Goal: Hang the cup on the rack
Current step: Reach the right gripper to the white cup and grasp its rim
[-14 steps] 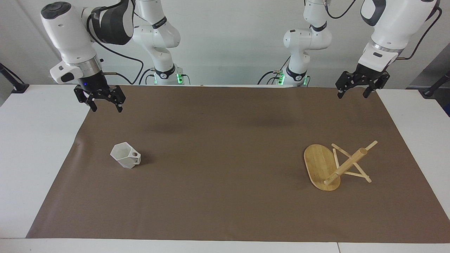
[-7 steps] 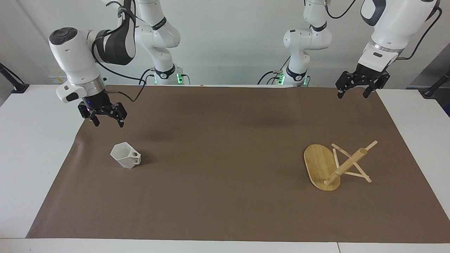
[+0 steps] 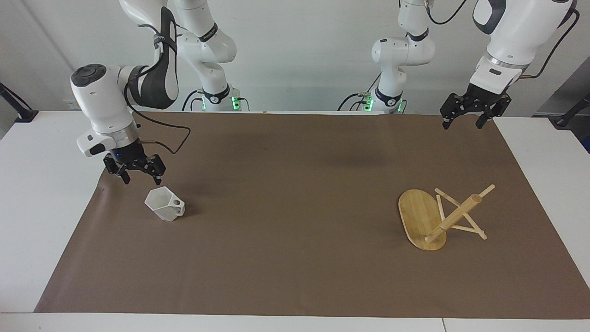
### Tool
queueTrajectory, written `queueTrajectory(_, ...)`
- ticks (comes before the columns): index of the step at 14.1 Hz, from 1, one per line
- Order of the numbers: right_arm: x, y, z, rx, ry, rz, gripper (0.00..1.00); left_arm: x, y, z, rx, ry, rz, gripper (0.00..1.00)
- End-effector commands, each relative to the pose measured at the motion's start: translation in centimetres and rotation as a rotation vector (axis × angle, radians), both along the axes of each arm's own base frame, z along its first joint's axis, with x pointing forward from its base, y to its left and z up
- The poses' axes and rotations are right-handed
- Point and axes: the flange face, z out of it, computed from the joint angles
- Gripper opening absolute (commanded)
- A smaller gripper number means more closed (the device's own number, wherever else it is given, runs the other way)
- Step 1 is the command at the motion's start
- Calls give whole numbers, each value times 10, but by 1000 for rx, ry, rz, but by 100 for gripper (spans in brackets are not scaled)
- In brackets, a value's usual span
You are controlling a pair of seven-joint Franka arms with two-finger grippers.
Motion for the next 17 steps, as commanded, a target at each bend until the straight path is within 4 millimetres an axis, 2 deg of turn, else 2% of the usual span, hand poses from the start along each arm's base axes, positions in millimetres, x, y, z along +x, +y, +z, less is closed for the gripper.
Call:
queueTrajectory(1,-1,-5,-20,-20,-10,21,100,-8,3,0,-11,-4,0,100)
queueTrajectory(4,4,-18,-40,-25,-12,4,100,-8,3,0,-11,-4,0,100)
queueTrajectory(8,7,-24,-57,-25,-3,-10,100,-8,3,0,-11,-4,0,100)
queueTrajectory(15,8,-24,-62,-18,-28,-61,100,-8,3,0,-11,-4,0,100)
queueTrajectory(17,8,-25,-72,-15,-16,-73,100,-8,3,0,-12,-4,0,100)
